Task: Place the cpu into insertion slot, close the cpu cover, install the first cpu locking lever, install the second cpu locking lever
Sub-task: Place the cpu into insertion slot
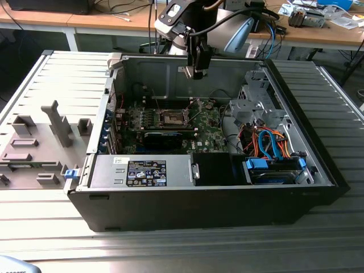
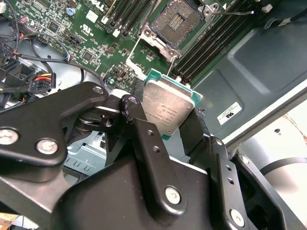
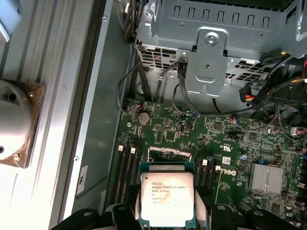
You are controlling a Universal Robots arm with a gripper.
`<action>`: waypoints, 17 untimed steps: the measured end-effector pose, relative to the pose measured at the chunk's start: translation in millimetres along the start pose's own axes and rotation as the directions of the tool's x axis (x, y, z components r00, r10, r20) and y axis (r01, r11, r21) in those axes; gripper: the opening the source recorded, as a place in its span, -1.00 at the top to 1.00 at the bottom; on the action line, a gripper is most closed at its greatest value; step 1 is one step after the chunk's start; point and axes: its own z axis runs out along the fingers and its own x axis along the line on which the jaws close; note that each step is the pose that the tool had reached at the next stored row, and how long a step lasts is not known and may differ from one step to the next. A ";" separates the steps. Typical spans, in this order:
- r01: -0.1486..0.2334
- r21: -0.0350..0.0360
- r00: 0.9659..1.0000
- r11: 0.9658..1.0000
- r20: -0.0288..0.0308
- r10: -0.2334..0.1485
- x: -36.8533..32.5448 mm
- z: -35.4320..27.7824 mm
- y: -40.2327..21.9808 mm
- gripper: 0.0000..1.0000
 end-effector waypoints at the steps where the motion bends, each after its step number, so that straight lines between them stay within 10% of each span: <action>1: -0.001 0.000 1.000 1.000 0.000 0.001 0.0 0.0 0.0 -0.09; 17: -0.014 -0.001 1.000 1.000 0.001 0.014 0.0 0.0 0.0 -0.09</action>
